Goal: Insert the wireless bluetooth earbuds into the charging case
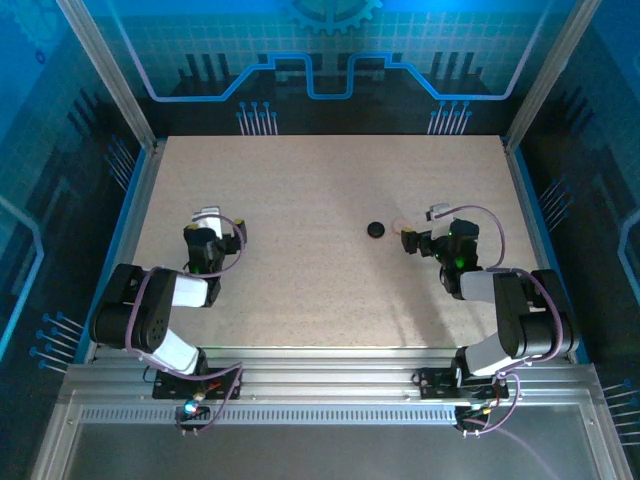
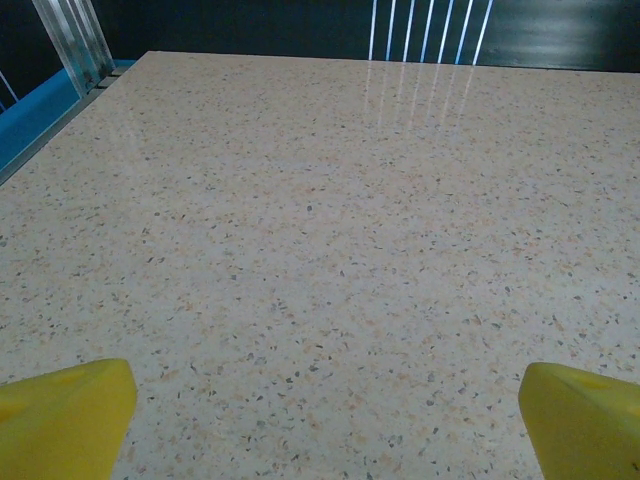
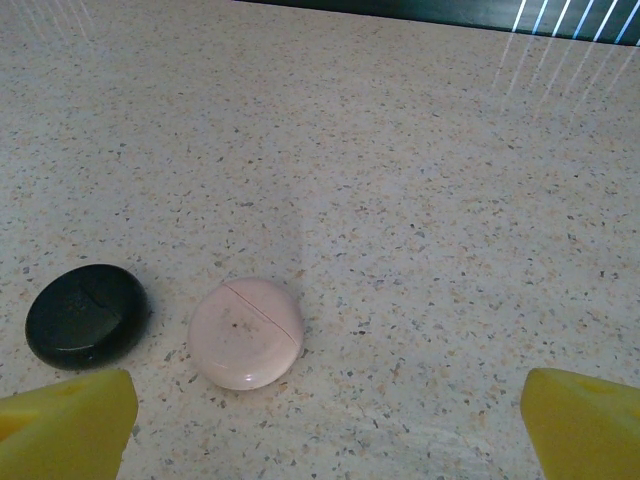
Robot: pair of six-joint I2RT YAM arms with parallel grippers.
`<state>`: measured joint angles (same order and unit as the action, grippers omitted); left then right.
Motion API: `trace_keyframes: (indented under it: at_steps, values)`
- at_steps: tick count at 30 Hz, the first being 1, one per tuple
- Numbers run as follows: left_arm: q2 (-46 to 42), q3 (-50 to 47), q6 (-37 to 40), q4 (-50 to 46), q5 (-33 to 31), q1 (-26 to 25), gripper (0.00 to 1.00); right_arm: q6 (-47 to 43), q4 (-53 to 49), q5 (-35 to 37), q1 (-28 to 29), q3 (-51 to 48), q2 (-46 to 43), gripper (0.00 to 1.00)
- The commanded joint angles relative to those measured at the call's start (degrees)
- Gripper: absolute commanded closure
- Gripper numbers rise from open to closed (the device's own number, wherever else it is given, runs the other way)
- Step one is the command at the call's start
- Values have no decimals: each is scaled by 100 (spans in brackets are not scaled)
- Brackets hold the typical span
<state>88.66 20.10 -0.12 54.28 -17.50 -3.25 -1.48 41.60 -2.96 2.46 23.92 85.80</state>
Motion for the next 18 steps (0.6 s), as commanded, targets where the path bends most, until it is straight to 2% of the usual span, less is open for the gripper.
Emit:
trace_keyframes:
  at_steps: [1, 18]
  values:
    - [29, 99, -97, 32, 100, 52, 1, 55, 142, 85, -59, 89, 37, 0]
    - [19, 91, -111, 39, 68, 52, 1, 61, 146, 77, -61, 86, 36, 0]
